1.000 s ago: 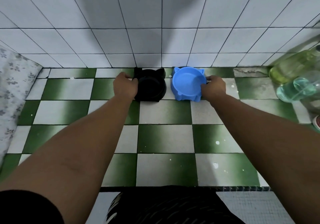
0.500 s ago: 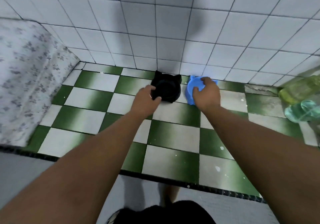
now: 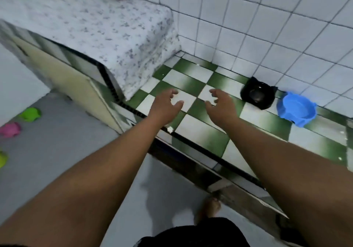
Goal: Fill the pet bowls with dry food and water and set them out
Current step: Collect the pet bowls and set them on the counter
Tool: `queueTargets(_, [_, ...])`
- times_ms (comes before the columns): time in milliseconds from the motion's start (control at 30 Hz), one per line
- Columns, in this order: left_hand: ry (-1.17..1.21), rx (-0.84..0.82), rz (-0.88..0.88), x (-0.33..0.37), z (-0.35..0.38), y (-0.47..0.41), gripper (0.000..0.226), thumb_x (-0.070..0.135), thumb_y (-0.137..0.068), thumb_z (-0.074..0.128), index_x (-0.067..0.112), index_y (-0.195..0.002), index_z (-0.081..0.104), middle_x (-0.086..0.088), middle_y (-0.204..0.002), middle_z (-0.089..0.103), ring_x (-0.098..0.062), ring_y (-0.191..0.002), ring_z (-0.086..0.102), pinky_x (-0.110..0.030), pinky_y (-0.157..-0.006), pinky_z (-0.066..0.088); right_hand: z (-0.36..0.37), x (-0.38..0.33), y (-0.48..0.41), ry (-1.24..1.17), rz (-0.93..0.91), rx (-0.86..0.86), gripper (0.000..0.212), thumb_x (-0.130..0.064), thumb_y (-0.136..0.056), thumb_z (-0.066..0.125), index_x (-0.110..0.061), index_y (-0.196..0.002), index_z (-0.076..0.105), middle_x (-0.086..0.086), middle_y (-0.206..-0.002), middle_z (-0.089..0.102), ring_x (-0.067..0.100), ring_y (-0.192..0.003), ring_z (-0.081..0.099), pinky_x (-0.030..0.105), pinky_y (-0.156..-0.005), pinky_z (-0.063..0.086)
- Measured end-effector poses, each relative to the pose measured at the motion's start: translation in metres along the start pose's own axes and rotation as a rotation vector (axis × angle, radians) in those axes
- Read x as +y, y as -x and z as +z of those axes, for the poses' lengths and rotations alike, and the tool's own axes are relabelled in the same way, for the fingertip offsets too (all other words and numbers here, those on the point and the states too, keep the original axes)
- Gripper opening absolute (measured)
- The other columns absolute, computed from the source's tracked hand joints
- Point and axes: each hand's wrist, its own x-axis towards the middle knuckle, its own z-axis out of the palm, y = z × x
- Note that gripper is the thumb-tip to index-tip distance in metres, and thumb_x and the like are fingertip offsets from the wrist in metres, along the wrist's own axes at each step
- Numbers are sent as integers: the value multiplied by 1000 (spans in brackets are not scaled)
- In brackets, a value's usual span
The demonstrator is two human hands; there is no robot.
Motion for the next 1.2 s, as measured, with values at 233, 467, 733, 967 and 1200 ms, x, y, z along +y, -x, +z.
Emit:
queueTargets(233, [8,223,-183,-121,-150,107,43,33,-93,71,16,-131,62,-9,-125,62,-20,-111,60,-24,-87,42,131,-144,69,-96,-176,-244,42,-27,-90,64,-19,-131,57,3,-121,62,19,-102,61,30,-90,49])
queueTargets(467, [80,500,-440,-239,-259,175,36,26,-89,75,13,-121,66,-9,-112,63,-25,-99,61,-29,-86,49,239,-267,108,-136,-312,-527,45,-31,-92,65,-21,-134,53,-2,-127,58,13,-107,57,31,-96,48])
queueTargets(733, [138,743,-614,-342,-341,186,33,26,-90,75,14,-118,65,-5,-105,62,-18,-89,58,-30,-83,51,377,-376,78,-206,-322,-638,43,-29,-89,68,-17,-128,56,-1,-118,58,14,-97,58,29,-83,49])
queueTargets(967, [152,873,-751,-412,-439,136,37,26,-92,73,12,-125,62,-4,-108,60,-18,-91,57,-24,-75,41,500,-474,13,-175,-365,-793,44,-28,-88,68,-15,-128,56,-4,-111,59,17,-103,62,28,-91,48])
queueTargets(1200, [192,974,-836,-485,-524,104,36,28,-91,73,15,-124,63,-5,-110,62,-21,-92,61,-26,-79,44,607,-566,-26,-194,-335,-893,42,-18,-88,70,-8,-127,55,9,-122,64,22,-103,64,31,-92,51])
